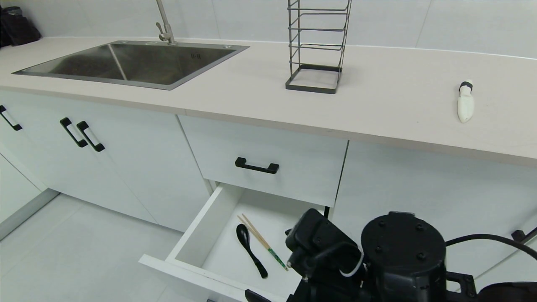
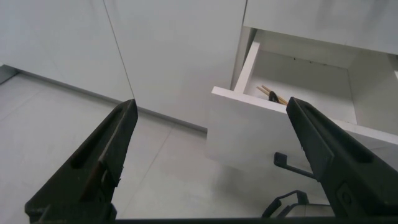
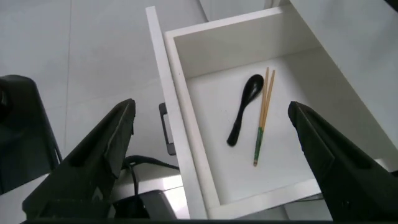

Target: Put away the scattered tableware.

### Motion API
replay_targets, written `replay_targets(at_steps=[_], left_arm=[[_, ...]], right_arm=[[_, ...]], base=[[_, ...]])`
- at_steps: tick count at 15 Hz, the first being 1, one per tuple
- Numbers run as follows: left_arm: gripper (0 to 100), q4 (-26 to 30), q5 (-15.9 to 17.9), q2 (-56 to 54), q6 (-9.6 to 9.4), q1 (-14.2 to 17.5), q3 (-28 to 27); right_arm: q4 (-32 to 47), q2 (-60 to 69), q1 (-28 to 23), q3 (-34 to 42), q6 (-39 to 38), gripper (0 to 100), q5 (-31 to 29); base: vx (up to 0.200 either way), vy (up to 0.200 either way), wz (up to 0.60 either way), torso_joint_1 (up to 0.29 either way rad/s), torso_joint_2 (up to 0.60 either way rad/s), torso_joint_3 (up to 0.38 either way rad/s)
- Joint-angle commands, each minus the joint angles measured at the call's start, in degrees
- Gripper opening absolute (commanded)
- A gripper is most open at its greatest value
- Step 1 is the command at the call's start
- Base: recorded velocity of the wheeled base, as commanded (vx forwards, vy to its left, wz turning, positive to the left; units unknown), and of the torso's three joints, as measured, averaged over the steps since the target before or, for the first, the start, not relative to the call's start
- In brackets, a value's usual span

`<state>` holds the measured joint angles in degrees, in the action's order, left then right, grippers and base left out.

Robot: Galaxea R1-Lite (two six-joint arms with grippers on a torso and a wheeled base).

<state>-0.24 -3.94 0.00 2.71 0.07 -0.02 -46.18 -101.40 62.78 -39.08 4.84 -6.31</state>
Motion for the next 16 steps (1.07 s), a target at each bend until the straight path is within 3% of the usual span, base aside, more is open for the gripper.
replay_targets(at_steps=[1, 4, 9, 13, 16], left_arm=[[100, -0.02, -0.02, 0.0, 0.02, 0.01, 0.02], [100, -0.02, -0.02, 0.0, 0.02, 0.01, 0.02], [100, -0.02, -0.02, 0.0, 0.02, 0.01, 0.02], [100, -0.02, -0.02, 0.0, 0.02, 0.01, 0.02], [100, -0.02, -0.02, 0.0, 0.02, 0.01, 0.02]], right_arm=[[-1.02, 4.02, -1.43, 4.81, -0.01, 100, 1.48], [-1.11, 7.09, -3.37, 7.88, -0.01, 100, 2.62], [-0.58, 21.07, -9.17, 20.8, -0.01, 100, 2.97], [4.17, 37.15, -18.4, 30.91, 0.17, 100, 5.88], [12.6, 56.14, -29.73, 35.74, -0.01, 100, 6.84]], base=[[0.0, 0.0, 0.0, 0.0, 0.0, 0.0], [0.0, 0.0, 0.0, 0.0, 0.0, 0.0], [0.0, 0.0, 0.0, 0.0, 0.0, 0.0], [0.0, 0.0, 0.0, 0.0, 0.0, 0.0], [0.0, 0.0, 0.0, 0.0, 0.0, 0.0]])
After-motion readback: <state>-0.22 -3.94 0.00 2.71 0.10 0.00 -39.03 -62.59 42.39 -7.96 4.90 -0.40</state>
